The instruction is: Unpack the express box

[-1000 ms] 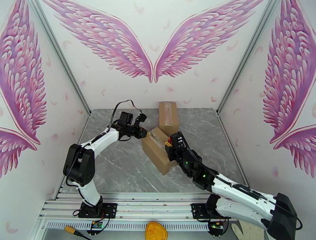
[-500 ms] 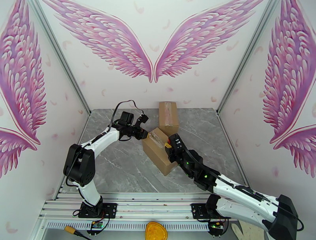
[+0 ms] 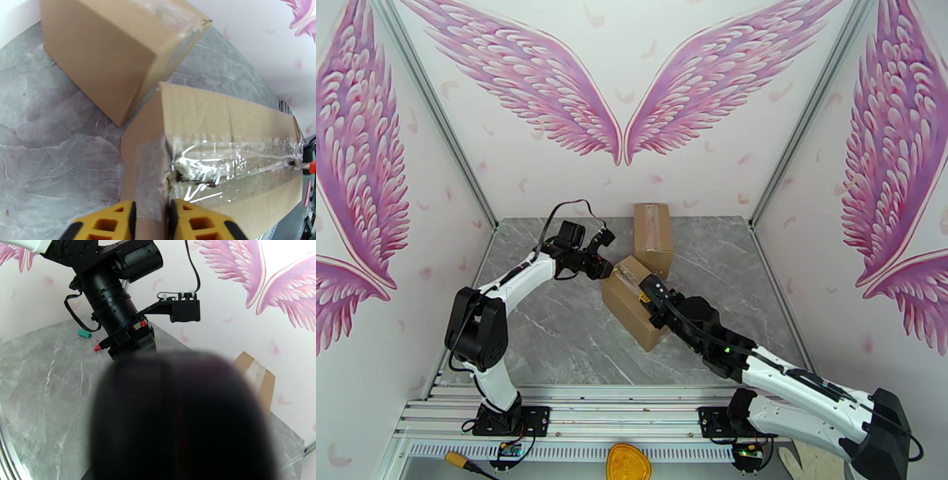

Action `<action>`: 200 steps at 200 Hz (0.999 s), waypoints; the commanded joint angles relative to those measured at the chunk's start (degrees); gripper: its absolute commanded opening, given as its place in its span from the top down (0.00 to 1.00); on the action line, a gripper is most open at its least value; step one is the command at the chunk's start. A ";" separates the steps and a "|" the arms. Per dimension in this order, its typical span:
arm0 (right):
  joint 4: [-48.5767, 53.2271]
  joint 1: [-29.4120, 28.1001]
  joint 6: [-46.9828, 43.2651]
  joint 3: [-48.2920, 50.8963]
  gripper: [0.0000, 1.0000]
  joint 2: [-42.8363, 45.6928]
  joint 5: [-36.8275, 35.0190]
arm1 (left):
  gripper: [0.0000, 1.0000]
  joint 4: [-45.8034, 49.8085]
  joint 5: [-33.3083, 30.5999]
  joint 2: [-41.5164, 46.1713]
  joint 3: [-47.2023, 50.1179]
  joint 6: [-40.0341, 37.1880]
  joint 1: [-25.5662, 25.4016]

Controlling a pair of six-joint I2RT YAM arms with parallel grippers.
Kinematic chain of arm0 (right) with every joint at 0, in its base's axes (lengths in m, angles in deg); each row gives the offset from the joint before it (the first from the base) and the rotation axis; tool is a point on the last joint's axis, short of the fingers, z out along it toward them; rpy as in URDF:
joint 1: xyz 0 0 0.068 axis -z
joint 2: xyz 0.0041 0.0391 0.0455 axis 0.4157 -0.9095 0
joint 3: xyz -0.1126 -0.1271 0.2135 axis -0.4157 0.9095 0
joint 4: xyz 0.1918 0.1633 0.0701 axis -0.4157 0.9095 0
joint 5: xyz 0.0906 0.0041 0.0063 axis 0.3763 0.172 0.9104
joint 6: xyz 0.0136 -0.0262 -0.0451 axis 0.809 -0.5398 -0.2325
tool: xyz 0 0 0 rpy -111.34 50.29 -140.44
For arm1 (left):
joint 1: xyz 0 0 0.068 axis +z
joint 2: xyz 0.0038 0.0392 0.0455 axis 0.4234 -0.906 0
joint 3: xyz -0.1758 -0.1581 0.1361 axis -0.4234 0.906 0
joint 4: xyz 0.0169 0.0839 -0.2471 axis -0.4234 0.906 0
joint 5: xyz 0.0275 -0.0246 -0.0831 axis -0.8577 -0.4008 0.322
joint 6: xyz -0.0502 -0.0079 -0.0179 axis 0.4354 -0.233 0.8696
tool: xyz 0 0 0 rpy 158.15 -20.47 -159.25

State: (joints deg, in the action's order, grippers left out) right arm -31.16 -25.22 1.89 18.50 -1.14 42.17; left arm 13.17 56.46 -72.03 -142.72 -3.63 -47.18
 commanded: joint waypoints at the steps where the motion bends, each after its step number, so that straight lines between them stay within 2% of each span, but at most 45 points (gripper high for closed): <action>1: 2.29 0.63 -2.26 -3.82 1.00 -0.82 0.90 | 0.64 5.11 -6.02 -1.65 -2.21 -1.19 2.00; 46: -4.71 0.59 -1.52 -5.16 1.00 -1.49 2.29 | 0.64 6.08 -5.91 -2.74 -1.65 -2.62 1.68; 111: -9.84 0.84 -1.93 -4.19 1.00 0.12 -0.01 | 0.68 7.63 -10.78 -4.32 -0.17 -6.31 -0.25; 152: -5.95 1.07 -1.57 -3.43 1.00 2.18 -0.31 | 0.69 7.31 -13.52 -4.60 0.33 -8.85 -1.90; 200: -5.31 2.88 0.33 1.19 1.00 3.56 0.59 | 0.69 5.23 -13.47 -2.72 0.80 -9.45 -2.80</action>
State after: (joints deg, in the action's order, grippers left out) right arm -36.77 -23.40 0.76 17.32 1.26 42.74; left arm 13.46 50.01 -72.71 -144.47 -11.21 -49.52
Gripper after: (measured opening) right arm 0.203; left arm 0.307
